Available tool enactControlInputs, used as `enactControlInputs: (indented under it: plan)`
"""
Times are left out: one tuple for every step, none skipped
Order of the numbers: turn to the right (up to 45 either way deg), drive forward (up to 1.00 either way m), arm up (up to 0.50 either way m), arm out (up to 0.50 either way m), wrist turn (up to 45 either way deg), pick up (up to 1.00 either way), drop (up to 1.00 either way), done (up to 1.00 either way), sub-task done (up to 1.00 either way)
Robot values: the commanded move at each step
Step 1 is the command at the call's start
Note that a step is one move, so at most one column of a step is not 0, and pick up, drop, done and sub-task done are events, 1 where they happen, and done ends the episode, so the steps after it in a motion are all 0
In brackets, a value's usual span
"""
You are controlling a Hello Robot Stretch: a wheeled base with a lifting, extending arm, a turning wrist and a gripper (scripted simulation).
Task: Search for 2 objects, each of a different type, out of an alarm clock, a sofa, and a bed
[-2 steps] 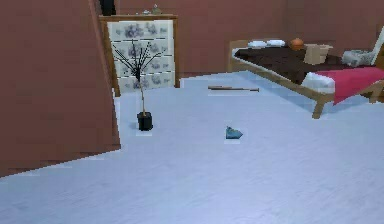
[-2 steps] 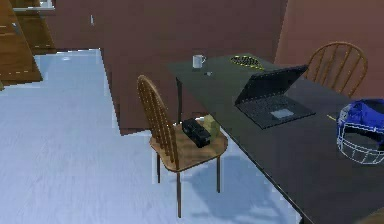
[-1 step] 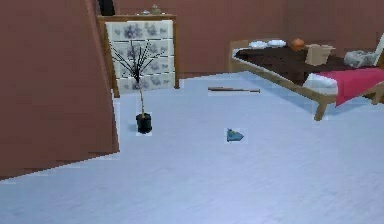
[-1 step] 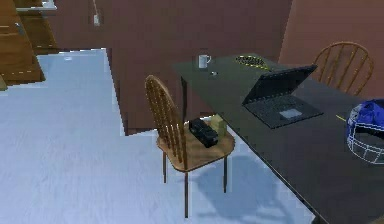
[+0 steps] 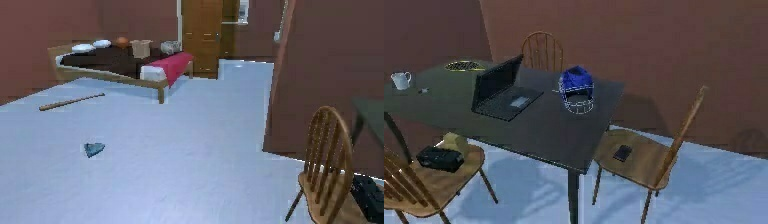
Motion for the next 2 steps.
enactControlInputs:
  plan:
    - [45.0,0.0,0.0,0.0,0.0,0.0,0.0,0.0,0.0]
    - [0.0,0.0,0.0,0.0,0.0,0.0,0.0,1.0,0.0]
